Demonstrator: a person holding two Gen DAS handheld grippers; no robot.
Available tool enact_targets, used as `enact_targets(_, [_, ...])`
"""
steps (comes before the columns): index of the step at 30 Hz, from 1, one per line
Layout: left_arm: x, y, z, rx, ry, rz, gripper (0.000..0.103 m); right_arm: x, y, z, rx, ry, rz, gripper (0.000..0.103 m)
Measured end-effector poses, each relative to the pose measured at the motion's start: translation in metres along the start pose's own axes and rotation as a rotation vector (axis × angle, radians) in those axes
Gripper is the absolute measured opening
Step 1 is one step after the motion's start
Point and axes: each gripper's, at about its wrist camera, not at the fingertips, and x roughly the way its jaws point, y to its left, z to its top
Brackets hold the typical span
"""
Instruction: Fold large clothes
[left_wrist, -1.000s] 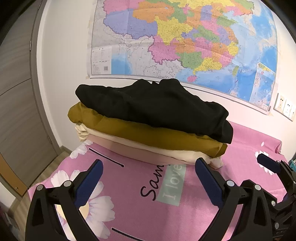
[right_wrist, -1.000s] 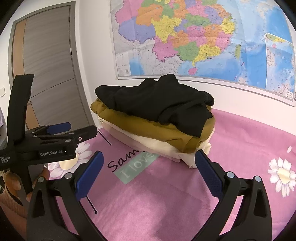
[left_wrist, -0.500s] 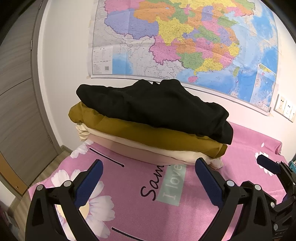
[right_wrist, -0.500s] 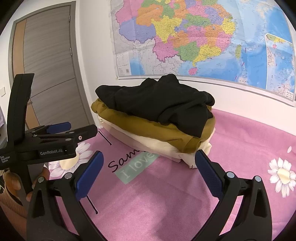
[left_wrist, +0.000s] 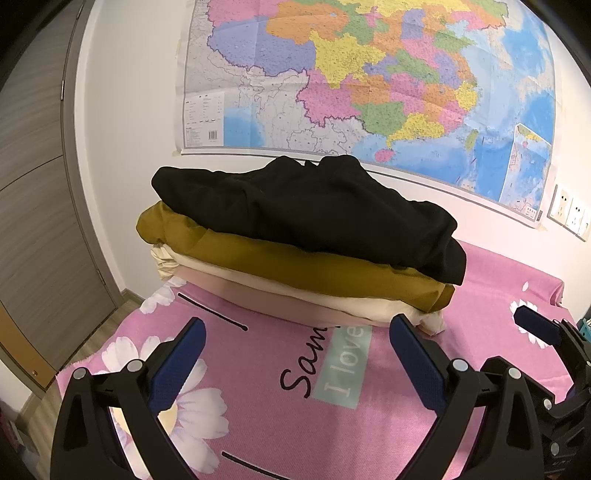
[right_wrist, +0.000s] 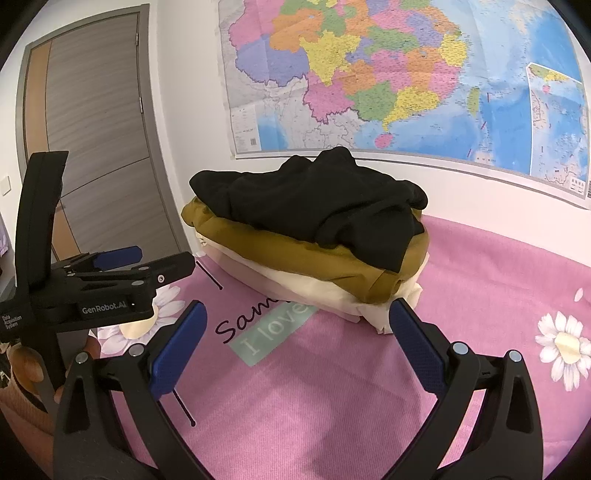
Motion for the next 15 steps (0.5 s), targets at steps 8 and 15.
enact_targets(8, [0.0008,-0.0005,-0.0012,0.001,0.001,-0.001,0.096,0.0001,-0.0011,0.0000,0.003,-0.003,0.003,0.097])
enact_targets(15, [0.0005,-0.0016,-0.0028,0.005,0.001,-0.003,0.096,-0.0010,-0.0011,-0.0005,0.007,-0.008,0.002,0.097])
